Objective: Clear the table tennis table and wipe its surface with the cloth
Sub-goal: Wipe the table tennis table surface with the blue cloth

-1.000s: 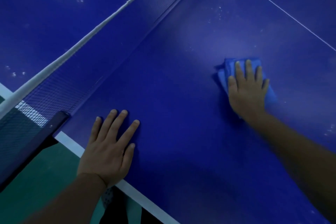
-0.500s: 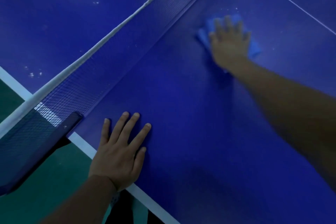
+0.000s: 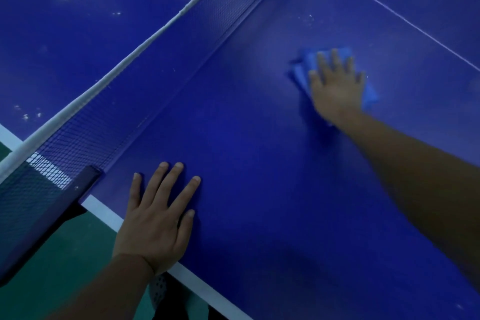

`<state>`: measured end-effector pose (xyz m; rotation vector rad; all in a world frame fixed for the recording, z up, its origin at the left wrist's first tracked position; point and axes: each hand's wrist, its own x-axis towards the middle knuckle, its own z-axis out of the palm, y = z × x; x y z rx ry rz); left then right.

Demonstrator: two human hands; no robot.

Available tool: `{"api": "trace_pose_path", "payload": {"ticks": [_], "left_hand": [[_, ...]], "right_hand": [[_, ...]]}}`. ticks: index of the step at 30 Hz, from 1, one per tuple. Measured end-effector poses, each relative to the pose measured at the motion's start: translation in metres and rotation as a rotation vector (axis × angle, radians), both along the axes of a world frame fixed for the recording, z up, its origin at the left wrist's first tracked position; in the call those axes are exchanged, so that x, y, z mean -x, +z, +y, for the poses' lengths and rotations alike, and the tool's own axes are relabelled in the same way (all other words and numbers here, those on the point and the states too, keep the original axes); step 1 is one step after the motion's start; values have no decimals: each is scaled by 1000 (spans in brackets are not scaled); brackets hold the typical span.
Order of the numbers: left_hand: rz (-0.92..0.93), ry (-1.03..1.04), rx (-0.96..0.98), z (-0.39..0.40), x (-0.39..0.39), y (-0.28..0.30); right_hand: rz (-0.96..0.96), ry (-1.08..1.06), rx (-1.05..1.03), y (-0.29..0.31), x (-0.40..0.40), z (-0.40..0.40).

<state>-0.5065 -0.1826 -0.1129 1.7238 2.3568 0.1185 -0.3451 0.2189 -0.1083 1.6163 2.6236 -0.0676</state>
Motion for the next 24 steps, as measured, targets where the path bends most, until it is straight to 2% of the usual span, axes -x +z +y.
{"api": "trace_pose_path", "payload": {"ticks": [2,4,6,9,11,13,15,17,19,21,24], "left_hand": [[1,0,-3,0,0,0],[0,-4,7,0,1,0],[-3,-2,17,0,0,0],[-8,6,34,3,0,2],[-25,12,34,1,-2,2],[-66,19,-13,-1,1,6],[-131,29,-85,4,7,11],[-155,63,-143,21,13,15],[-164,71,-166,52,19,16],[-180,59,-193,91,26,17],[-179,44,-212,147,37,19]], "right_hand": [[71,-320,71,6,-18,19],[106,-407,68,7,-10,5],[96,-208,29,1,16,-35],[76,312,16,-6,38,-108],[43,460,62,-7,23,-104],[17,287,7,-6,-3,-67],[-20,-42,0,0,-38,-24],[54,-346,67,8,-57,-2],[116,-501,82,12,-43,-7],[94,-396,43,4,-4,-33],[70,129,13,-8,43,-91]]}}
